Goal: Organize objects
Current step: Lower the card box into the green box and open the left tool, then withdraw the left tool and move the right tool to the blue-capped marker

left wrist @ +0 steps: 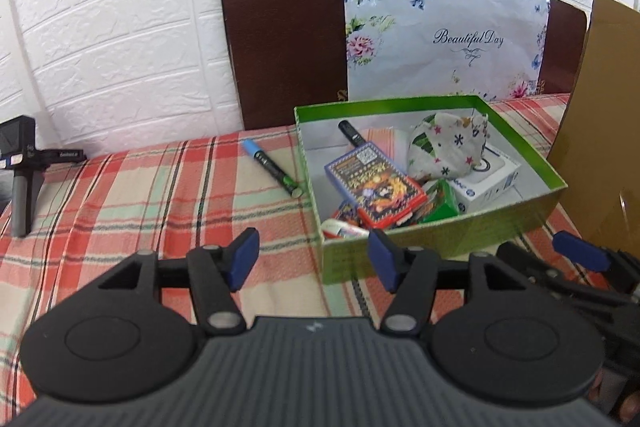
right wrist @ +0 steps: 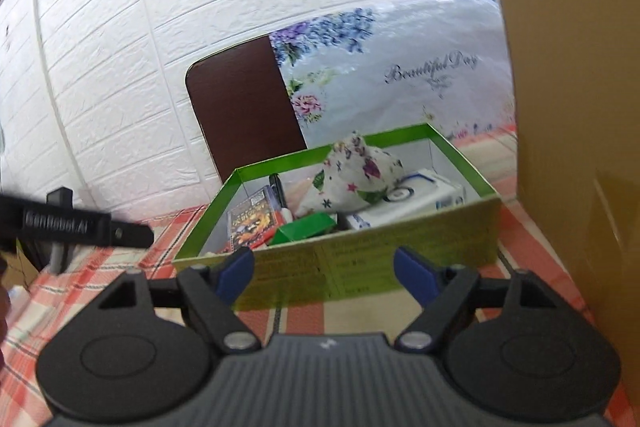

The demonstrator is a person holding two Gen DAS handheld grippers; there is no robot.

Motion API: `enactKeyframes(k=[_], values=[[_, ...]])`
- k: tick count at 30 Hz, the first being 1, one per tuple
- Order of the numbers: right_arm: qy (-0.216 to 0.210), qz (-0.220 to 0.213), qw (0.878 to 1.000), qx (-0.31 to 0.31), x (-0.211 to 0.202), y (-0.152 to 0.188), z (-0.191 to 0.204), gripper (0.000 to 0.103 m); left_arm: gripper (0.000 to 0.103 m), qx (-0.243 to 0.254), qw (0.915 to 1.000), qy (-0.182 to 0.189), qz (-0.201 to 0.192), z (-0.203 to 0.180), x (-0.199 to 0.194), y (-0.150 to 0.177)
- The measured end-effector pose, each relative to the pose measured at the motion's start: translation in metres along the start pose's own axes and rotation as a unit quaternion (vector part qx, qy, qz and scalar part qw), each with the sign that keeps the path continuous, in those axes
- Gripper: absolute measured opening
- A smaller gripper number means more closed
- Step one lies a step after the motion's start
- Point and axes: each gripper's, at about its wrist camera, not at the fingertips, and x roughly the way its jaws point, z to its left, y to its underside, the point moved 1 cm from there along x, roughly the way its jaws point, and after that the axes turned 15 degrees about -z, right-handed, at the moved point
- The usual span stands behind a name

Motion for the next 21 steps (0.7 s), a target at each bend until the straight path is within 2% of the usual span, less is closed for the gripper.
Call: enactKeyframes(k=[10, 21], values=[[-0.009, 0.004, 1.0, 0.001, -0.026, -0.003, 0.017, 0.082, 0.066, -0.011, 0.9995, -0.02, 0.02, 0.018, -0.021, 0.024], [-0.033, 0.013, 0.998, -0.047, -0.031, 0.008, 0.059, 0.082, 0.072, -0.023, 0.9989, -0.032, 0.023, 0.053, -0.033, 0.043]])
